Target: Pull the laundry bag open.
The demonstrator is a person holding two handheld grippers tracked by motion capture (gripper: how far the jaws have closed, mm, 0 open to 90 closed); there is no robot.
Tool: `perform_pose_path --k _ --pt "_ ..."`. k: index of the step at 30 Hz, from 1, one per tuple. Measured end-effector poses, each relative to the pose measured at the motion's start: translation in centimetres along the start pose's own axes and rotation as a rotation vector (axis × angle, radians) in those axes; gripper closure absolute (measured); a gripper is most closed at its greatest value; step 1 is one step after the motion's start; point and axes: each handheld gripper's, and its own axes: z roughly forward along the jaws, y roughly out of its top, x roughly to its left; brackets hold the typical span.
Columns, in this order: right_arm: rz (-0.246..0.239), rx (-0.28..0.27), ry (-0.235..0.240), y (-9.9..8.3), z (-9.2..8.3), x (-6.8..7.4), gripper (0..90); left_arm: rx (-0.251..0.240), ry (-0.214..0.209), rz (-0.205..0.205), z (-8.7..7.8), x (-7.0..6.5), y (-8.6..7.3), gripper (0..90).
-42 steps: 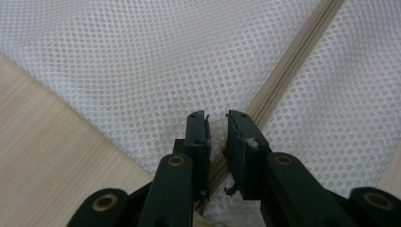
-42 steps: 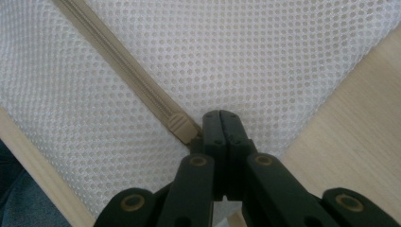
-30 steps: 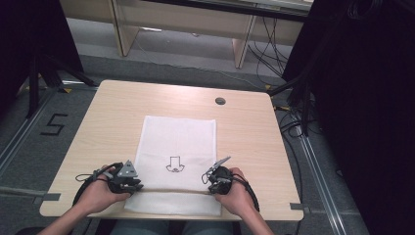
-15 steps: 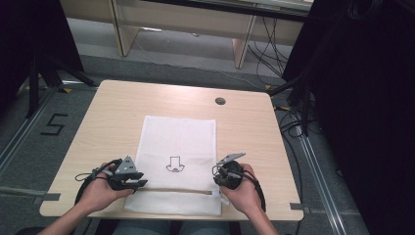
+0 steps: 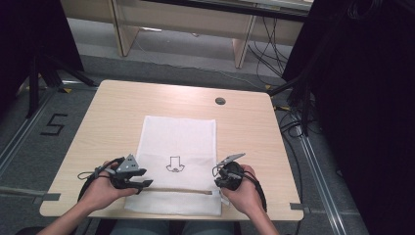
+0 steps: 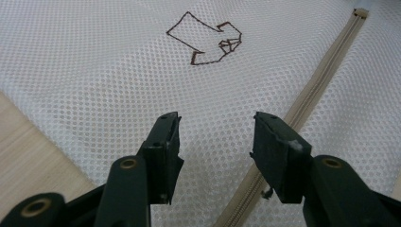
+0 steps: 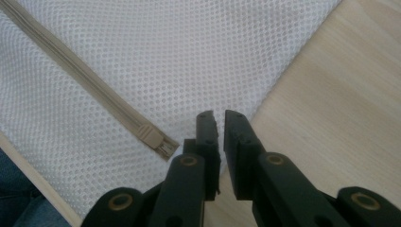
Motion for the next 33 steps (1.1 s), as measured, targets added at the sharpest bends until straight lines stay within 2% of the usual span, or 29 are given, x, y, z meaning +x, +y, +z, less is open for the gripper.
perform_pose_path --k 2,3,5,6,7,8,9,13,17,18,19,21,23,25,28,29,30,33 --pt "-0.008 -0.002 -0.003 -0.1 0.0 0.0 88.2 -0.013 -0.01 0.002 0.1 0.0 0.0 48.4" --pt "-0.006 0.017 -0.005 -0.1 -0.1 0.1 89.9 -0.016 -0.015 0.002 0.1 0.0 0.0 47.1" --pt "-0.033 0.019 -0.004 -0.1 -0.1 0.1 90.0 -0.027 -0.034 -0.002 0.2 0.1 0.0 44.5" --pt "-0.024 0.047 -0.015 -0.1 -0.3 0.3 90.0 -0.035 -0.043 -0.004 0.2 0.1 0.0 42.5" --pt "-0.023 0.049 -0.02 -0.1 -0.3 0.4 90.0 -0.042 -0.042 -0.025 0.3 -0.1 0.0 40.9" --pt "-0.026 0.044 -0.021 -0.1 -0.4 0.4 90.0 -0.036 -0.033 -0.011 0.2 -0.1 0.1 39.3" --pt "-0.009 0.051 -0.022 -0.1 -0.4 0.5 90.0 -0.038 -0.034 0.001 0.2 0.0 0.2 38.0" --pt "0.009 0.059 0.0 -0.2 -0.4 0.7 90.0 -0.043 -0.03 0.003 0.4 -0.4 0.7 33.4" --pt "-0.006 0.057 0.009 -0.3 -0.2 1.1 90.0 -0.038 0.002 0.011 0.8 -0.6 1.7 32.4" --pt "0.008 0.064 0.006 -0.3 -0.2 1.3 90.0 -0.046 -0.008 0.0 1.0 -0.7 1.9 32.4" --pt "0.022 0.071 0.003 -0.3 -0.3 1.4 90.0 -0.044 -0.009 0.015 1.2 -0.8 2.2 32.4" --pt "0.023 0.072 0.006 -0.2 -0.2 1.5 90.0 -0.05 -0.028 0.011 1.6 -1.2 2.5 32.7" --pt "-0.018 0.053 0.022 -0.2 0.0 1.2 90.0 -0.042 -0.046 0.021 2.0 -1.6 2.8 33.4" --pt "-0.004 0.054 0.022 -0.3 0.0 1.3 90.0 -0.036 -0.06 0.038 2.4 -1.8 2.9 34.0" --pt "0.007 0.055 0.027 -0.3 0.1 1.3 90.0 -0.029 -0.083 0.04 2.8 -2.2 3.2 34.6" --pt "0.026 0.064 0.034 -0.3 0.2 1.3 90.0 -0.031 -0.085 0.059 2.8 -2.2 3.3 34.9" --pt "0.026 0.066 0.032 -0.3 0.1 1.3 90.0 -0.038 -0.096 0.043 3.0 -2.4 3.4 35.2" --pt "0.03 0.077 0.037 -0.3 0.1 1.4 90.0 -0.05 -0.113 0.041 3.4 -2.8 3.8 36.0"
